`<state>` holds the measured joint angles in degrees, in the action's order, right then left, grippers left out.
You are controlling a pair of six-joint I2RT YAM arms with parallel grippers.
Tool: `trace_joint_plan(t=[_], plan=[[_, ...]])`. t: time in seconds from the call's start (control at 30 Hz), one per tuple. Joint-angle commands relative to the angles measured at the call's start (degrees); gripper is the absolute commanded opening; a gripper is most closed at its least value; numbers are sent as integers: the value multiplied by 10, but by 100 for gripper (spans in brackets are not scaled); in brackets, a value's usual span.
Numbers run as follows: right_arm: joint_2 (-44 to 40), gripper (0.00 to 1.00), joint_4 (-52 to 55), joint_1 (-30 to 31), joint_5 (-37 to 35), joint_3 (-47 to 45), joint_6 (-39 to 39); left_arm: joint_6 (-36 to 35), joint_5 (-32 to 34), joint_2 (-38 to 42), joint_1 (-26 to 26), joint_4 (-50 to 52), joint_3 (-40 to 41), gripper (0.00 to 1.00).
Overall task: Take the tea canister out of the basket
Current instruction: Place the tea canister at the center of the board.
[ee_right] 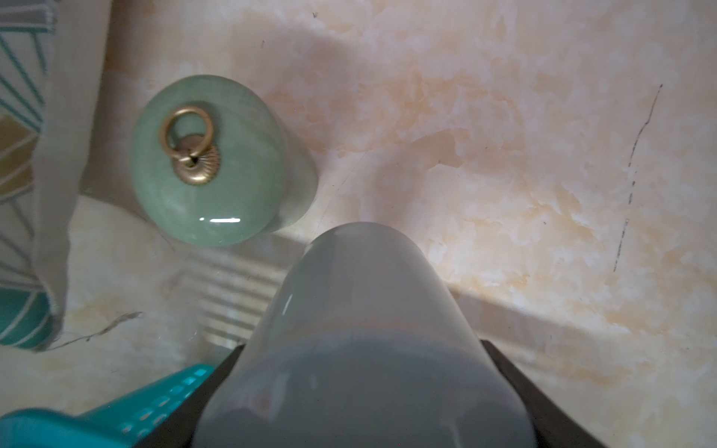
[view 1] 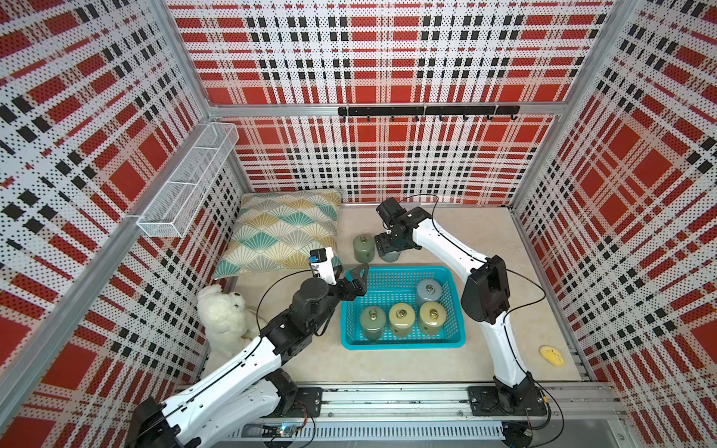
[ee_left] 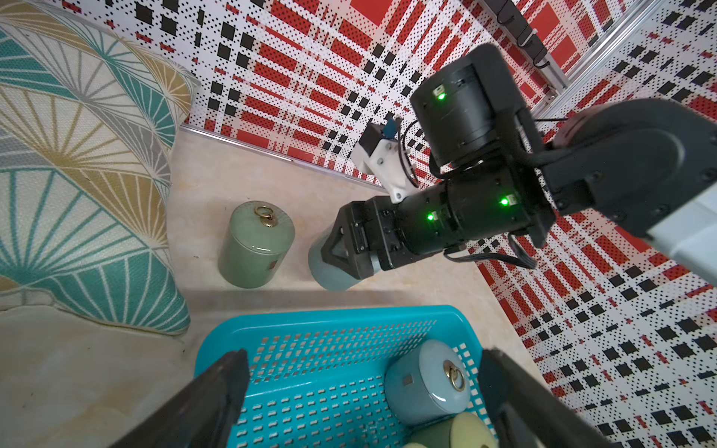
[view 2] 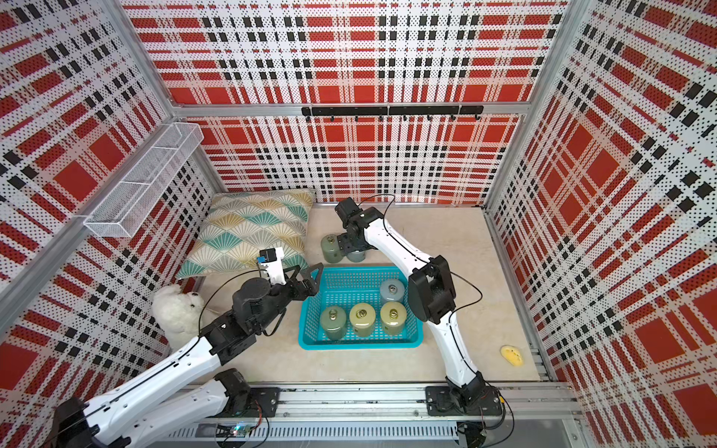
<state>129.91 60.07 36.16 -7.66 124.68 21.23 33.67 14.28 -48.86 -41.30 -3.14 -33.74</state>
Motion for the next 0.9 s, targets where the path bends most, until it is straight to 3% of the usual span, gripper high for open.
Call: trace_joint_plan(t=[0.0, 0.87], plan=[[10, 75, -38, -10, 5, 16, -2, -2, 7, -4, -4, 5, 1, 99], [87, 77, -46, -24, 29, 16, -4, -4, 9, -21, -4, 7, -4, 99]])
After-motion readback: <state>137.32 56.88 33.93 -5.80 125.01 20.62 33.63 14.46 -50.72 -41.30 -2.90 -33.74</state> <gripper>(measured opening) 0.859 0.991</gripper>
